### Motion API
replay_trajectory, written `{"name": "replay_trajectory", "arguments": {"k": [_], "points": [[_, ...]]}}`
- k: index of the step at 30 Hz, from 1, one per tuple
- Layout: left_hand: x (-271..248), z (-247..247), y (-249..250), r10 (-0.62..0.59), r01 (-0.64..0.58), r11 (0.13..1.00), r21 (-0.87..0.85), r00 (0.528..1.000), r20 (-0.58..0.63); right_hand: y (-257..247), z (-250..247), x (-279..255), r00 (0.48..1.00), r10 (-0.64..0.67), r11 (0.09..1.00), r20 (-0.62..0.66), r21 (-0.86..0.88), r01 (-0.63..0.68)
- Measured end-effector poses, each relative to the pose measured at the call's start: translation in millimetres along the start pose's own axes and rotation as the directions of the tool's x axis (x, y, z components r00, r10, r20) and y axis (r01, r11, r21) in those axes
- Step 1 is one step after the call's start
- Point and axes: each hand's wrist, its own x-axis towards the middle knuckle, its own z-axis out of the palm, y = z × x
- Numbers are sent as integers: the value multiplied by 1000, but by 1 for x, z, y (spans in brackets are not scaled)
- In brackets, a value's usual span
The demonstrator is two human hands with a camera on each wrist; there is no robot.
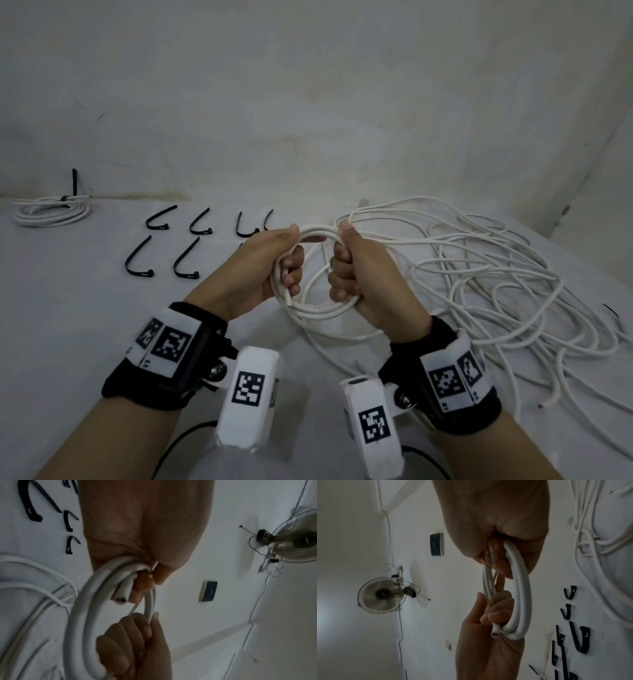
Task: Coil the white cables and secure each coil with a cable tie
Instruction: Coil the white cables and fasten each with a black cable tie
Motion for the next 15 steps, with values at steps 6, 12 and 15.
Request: {"name": "replay_trajectory", "arguments": {"k": [6, 12, 15], "points": [[-3, 7, 6, 119, -109, 984, 140, 991, -64, 4, -5, 0, 907, -408, 811, -100, -495, 311], [-5, 7, 7, 184, -161, 953, 256, 980, -71, 1, -35, 14, 851, -522, 428, 56, -846, 319], [-4, 7, 5, 218, -178, 940, 291, 970, -108, -3, -43, 15, 881, -446, 529, 156, -748, 400]]}}
